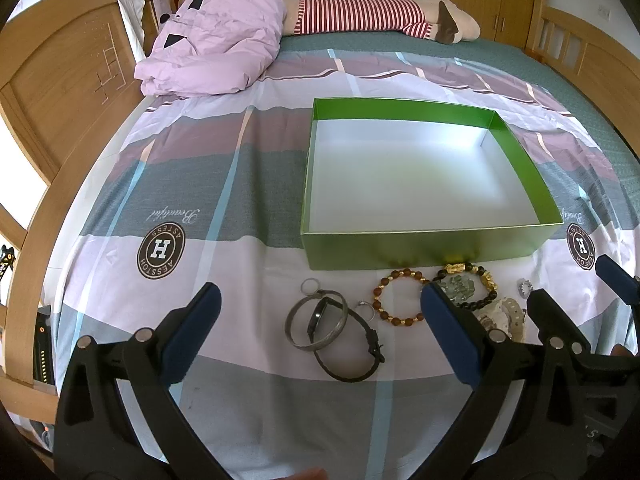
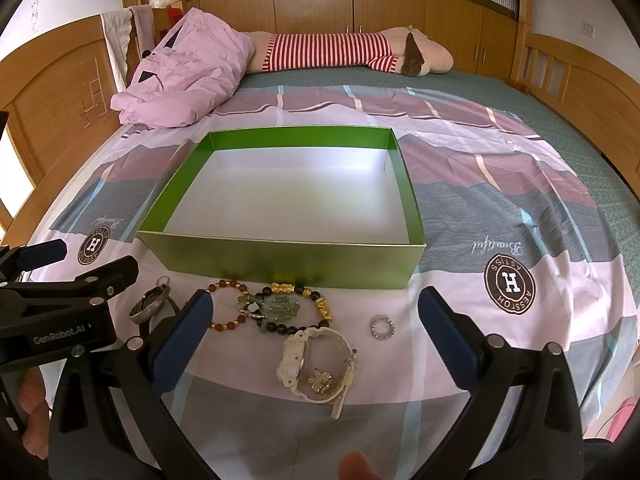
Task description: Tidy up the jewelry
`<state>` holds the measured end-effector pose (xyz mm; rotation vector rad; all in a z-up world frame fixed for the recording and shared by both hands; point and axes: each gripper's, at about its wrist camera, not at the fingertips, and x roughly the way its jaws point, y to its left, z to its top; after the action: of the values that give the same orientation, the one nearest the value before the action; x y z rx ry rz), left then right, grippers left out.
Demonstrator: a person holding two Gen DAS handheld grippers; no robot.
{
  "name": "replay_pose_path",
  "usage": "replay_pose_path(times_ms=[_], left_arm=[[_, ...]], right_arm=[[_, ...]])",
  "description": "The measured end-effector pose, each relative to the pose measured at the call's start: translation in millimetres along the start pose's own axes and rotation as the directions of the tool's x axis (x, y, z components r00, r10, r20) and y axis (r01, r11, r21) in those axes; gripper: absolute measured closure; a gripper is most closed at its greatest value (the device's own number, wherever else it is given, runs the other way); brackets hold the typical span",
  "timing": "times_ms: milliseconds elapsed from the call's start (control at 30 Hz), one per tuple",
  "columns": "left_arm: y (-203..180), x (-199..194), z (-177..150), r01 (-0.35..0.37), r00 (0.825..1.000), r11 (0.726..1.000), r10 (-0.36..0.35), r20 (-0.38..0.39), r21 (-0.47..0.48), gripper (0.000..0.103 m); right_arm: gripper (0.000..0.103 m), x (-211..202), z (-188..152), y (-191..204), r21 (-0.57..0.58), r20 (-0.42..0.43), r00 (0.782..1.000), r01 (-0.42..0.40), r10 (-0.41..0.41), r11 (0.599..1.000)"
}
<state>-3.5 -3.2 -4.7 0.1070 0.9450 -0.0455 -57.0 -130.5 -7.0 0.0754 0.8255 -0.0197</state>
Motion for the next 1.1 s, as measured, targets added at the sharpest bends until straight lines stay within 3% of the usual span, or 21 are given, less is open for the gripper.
replay_pose_path(times_ms=[1100], left_arm=[[4.7, 5.5, -5.9, 0.0, 1.0, 1.0, 0.0, -0.009, 0.002, 0.002]], right_arm=[[0.001, -1.3, -3.1, 4.7, -0.012, -0.002, 1.0, -0.01, 0.01, 1.0]])
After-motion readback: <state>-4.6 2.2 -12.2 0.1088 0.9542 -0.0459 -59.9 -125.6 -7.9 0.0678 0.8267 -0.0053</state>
